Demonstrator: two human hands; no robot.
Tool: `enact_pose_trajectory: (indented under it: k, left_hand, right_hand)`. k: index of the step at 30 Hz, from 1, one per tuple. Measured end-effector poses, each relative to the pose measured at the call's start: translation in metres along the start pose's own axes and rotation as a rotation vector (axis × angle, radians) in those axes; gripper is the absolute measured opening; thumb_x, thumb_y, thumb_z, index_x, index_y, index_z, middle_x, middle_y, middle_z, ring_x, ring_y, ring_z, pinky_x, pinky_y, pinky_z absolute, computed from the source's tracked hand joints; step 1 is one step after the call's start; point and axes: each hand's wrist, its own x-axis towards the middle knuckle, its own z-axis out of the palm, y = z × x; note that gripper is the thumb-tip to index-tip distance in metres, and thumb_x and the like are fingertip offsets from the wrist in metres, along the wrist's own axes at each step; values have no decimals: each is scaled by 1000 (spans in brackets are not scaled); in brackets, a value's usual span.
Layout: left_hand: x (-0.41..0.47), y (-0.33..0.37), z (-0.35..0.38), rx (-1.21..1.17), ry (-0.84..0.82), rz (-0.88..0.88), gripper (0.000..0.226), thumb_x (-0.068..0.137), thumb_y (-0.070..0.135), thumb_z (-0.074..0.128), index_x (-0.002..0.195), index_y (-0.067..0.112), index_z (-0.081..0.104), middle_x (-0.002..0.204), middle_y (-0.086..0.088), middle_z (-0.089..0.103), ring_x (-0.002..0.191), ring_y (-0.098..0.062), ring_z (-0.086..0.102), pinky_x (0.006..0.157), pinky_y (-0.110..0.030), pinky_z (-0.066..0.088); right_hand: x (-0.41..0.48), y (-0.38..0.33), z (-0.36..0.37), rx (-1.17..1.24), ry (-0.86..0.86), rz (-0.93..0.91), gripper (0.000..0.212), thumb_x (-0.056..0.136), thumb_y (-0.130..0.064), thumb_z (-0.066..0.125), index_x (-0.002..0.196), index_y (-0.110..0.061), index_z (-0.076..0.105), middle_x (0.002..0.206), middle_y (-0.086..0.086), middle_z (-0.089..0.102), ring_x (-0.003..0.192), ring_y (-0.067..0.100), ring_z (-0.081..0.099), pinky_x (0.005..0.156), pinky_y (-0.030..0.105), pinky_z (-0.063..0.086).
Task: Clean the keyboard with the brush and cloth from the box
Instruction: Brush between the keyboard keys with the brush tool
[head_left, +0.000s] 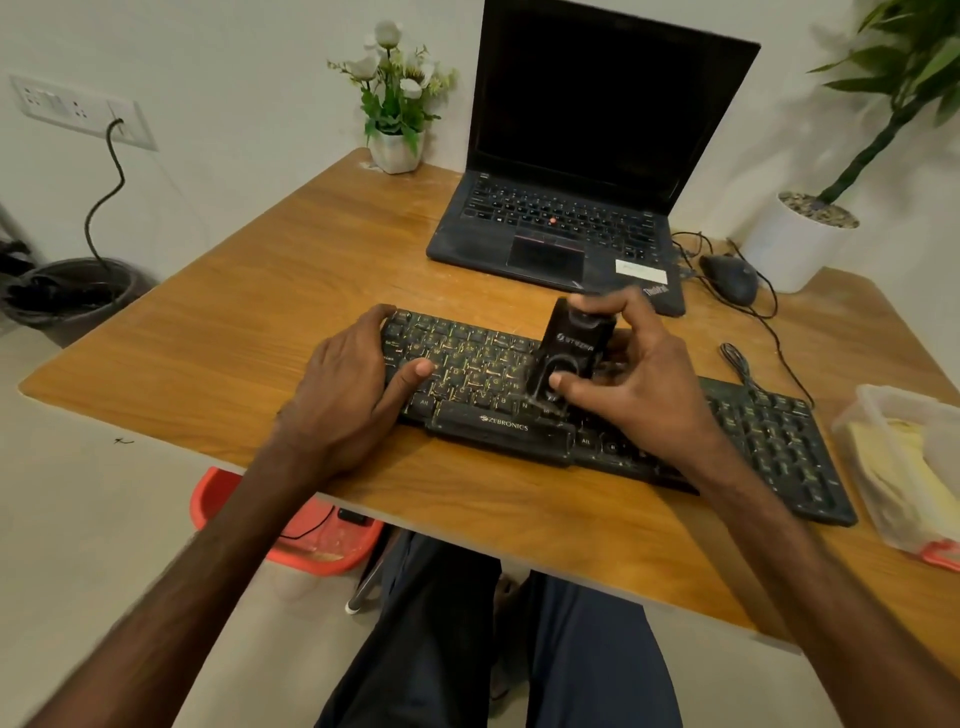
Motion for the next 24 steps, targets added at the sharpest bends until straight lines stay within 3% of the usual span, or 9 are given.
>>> enact_pose_trajectory:
  k: [3, 5, 8, 11, 18, 24]
  left_hand:
    - [-1, 0, -1, 4, -14, -5, 87, 92, 74, 23, 150, 8, 24, 141, -16, 50, 127, -28, 48, 111, -50, 35]
    - [-1, 0, -1, 10, -16, -12, 89, 91, 75, 23, 150, 9, 23, 141, -16, 50, 128, -28, 48, 111, -50, 35]
    - [-1, -1, 0, 20, -15, -16, 89, 91, 76, 23, 150, 10, 23, 140, -16, 50, 127, -28, 48, 110, -50, 35]
    - [0, -2, 1, 20, -17, -4, 88, 91, 76, 23, 150, 11, 24, 139, -15, 51, 126, -27, 48, 110, -51, 35]
    - [-1, -2, 1, 38, -30, -20, 96, 88, 80, 17, 151, 9, 25, 141, -15, 50, 129, -28, 46, 112, -50, 34]
    - [-1, 1, -1, 31, -29, -10, 92, 89, 78, 20, 150, 10, 26, 141, -15, 51, 128, -27, 47, 112, -47, 34]
  right_hand:
    - [15, 5, -15, -121, 118, 20, 62, 76, -14, 81, 126, -26, 47, 118, -6, 60, 98, 8, 66, 68, 24, 60]
    - [15, 5, -18, -80, 141, 38, 62, 76, -12, 81, 125, -29, 46, 118, -7, 59, 99, 9, 66, 69, 29, 62]
    - [2, -4, -6, 63, 70, 15, 60, 75, -9, 81, 119, -34, 48, 119, -10, 57, 103, 10, 65, 69, 33, 62]
    - [-4, -10, 1, 51, 5, -26, 60, 74, -13, 83, 113, -42, 48, 122, -7, 58, 104, 12, 65, 70, 32, 61]
    - [1, 2, -8, 109, 100, 94, 58, 78, -10, 80, 124, -26, 49, 120, -3, 58, 103, 14, 66, 66, 41, 62]
    - [-3, 4, -3, 68, 108, 149, 68, 76, -10, 82, 127, -34, 44, 115, -1, 63, 90, 14, 72, 65, 38, 62]
